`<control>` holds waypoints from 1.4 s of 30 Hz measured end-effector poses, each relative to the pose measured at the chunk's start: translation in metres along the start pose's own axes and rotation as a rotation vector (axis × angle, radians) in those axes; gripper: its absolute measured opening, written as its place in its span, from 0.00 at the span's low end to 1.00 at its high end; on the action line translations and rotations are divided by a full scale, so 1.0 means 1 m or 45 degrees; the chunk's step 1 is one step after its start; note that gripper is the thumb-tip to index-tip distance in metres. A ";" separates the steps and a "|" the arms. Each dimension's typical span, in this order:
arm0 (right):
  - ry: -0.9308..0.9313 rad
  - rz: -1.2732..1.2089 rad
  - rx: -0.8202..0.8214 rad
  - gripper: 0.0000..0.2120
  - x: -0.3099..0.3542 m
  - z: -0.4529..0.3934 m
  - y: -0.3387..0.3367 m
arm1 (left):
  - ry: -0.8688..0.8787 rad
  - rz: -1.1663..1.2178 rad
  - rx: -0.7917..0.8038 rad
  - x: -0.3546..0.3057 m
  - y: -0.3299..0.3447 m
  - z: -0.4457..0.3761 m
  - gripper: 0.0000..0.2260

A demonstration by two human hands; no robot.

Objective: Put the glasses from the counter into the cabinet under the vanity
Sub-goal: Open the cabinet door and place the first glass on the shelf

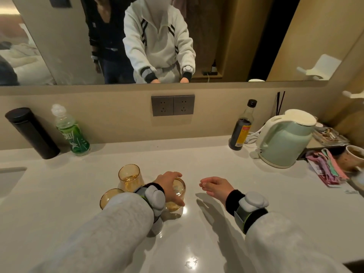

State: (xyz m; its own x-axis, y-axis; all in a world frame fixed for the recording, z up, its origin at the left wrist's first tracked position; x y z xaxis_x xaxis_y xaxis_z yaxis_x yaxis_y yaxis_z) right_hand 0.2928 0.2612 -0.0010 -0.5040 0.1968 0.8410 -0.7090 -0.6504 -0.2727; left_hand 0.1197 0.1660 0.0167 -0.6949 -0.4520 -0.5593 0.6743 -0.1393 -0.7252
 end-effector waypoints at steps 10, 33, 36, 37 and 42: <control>0.021 0.016 0.026 0.04 -0.013 -0.001 0.005 | -0.033 -0.024 -0.031 0.004 0.007 -0.007 0.37; 0.071 -0.595 0.306 0.28 0.033 0.021 0.029 | -0.020 1.636 -0.075 -0.022 -0.007 0.022 0.22; -0.005 -0.602 0.354 0.27 0.035 0.026 0.029 | 0.013 1.656 -0.047 -0.024 -0.003 0.026 0.21; -0.021 -0.611 0.347 0.27 0.035 0.027 0.028 | 0.022 1.631 -0.046 -0.023 -0.001 0.027 0.22; -0.153 -0.630 0.321 0.14 0.037 0.030 0.025 | 0.090 1.461 -0.090 -0.023 -0.002 0.027 0.25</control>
State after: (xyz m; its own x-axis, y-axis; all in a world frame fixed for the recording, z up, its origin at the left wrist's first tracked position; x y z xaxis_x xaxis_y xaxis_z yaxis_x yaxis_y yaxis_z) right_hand 0.2714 0.2300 0.0379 -0.0715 0.4474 0.8915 -0.6995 -0.6596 0.2749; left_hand 0.1408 0.1527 0.0417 0.3050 -0.2295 -0.9243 0.9047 0.3730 0.2059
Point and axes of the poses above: each hand's wrist, its own z-axis away from the middle knuckle, its own y-axis out of the palm, x = y × z, the point moved 3 cm from there along -z, towards the middle knuckle, and after that the axes turned 9 degrees about z, right-handed, at the moved point
